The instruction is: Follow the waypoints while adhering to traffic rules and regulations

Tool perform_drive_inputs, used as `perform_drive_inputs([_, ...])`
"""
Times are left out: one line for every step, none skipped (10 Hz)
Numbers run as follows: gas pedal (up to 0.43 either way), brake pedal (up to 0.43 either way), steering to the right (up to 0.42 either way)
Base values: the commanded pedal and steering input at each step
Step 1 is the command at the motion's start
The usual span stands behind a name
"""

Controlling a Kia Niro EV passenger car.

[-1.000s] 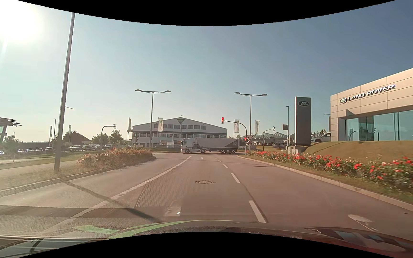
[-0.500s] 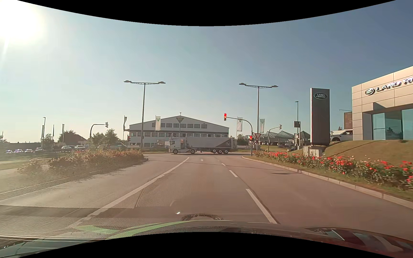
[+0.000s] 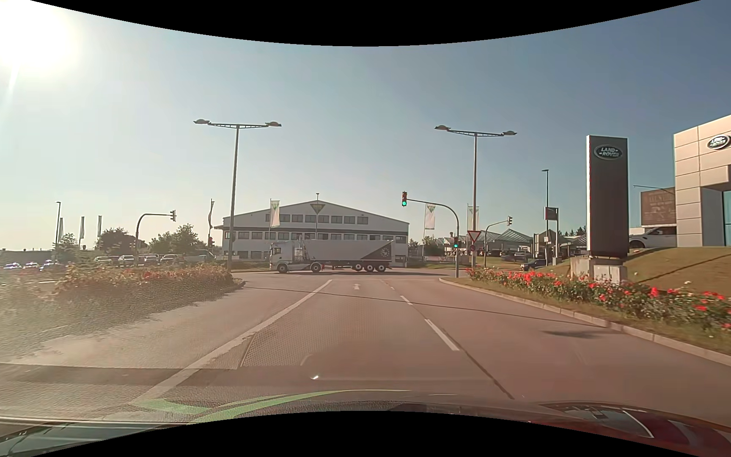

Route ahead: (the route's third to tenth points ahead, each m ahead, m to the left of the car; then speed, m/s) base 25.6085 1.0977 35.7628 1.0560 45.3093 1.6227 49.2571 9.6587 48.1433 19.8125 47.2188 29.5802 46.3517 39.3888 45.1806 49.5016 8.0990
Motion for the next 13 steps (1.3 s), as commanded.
perform_drive_inputs([0.0,0.122,-0.007])
perform_drive_inputs([0.0,0.018,-0.007])
perform_drive_inputs([0.0,0.0,-0.007])
perform_drive_inputs([0.0,0.0,-0.007])
perform_drive_inputs([0.189,0.0,-0.007])
perform_drive_inputs([0.197,0.0,-0.007])
perform_drive_inputs([0.28,0.0,-0.007])
perform_drive_inputs([0.287,0.0,-0.007])
perform_drive_inputs([0.311,0.0,-0.007])
perform_drive_inputs([0.319,0.0,-0.007])
perform_drive_inputs([0.319,0.0,-0.007])
perform_drive_inputs([0.319,0.0,-0.007])
perform_drive_inputs([0.319,0.0,-0.007])
